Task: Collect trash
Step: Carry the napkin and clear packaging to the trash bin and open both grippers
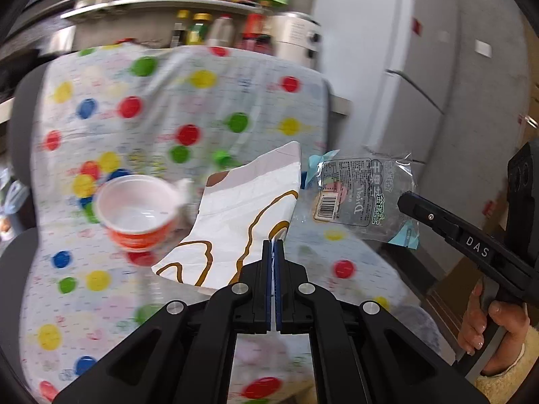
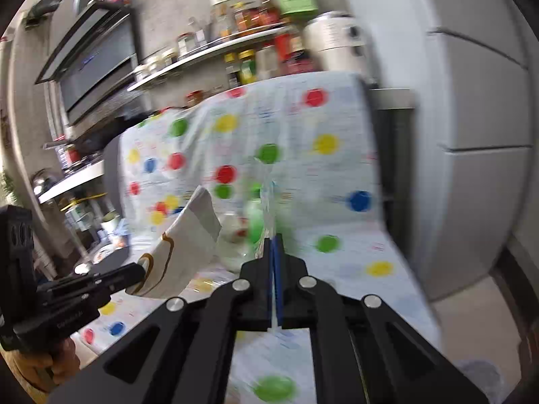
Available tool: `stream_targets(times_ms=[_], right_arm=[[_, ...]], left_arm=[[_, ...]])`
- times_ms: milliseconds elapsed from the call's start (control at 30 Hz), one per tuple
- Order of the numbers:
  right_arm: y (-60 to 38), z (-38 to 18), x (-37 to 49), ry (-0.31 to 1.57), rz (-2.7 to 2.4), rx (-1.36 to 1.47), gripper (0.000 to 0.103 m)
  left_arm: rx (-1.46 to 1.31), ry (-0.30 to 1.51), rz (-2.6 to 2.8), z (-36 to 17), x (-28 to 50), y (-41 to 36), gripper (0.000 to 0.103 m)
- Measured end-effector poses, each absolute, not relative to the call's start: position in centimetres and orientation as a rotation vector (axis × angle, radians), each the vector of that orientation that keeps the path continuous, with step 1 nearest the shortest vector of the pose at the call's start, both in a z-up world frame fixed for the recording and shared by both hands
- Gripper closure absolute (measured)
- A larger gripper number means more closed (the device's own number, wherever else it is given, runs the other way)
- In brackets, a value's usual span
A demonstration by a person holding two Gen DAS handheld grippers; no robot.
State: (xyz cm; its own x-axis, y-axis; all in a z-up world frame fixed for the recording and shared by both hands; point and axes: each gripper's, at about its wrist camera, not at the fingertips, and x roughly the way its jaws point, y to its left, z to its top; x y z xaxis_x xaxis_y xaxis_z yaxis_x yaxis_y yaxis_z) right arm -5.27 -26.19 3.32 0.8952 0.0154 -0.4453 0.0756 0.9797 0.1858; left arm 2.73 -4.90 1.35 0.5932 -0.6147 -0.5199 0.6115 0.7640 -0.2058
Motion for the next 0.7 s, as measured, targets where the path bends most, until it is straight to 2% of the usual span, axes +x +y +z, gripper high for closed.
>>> stream_targets(times_ms=[400, 700], right_arm=[[-37.5, -0.7, -22.4, 0.484, -0.496, 0.288, 0.101], [-42.1, -6.5, -30.4, 0.555, -0.743, 0.381, 0.101]], left_arm=[[0.164, 0.664, -1.228, -2.7, -8.1, -22.4, 0.102], [0.245, 0.798, -1.413, -8.3, -13.0, -30.7, 0.102]])
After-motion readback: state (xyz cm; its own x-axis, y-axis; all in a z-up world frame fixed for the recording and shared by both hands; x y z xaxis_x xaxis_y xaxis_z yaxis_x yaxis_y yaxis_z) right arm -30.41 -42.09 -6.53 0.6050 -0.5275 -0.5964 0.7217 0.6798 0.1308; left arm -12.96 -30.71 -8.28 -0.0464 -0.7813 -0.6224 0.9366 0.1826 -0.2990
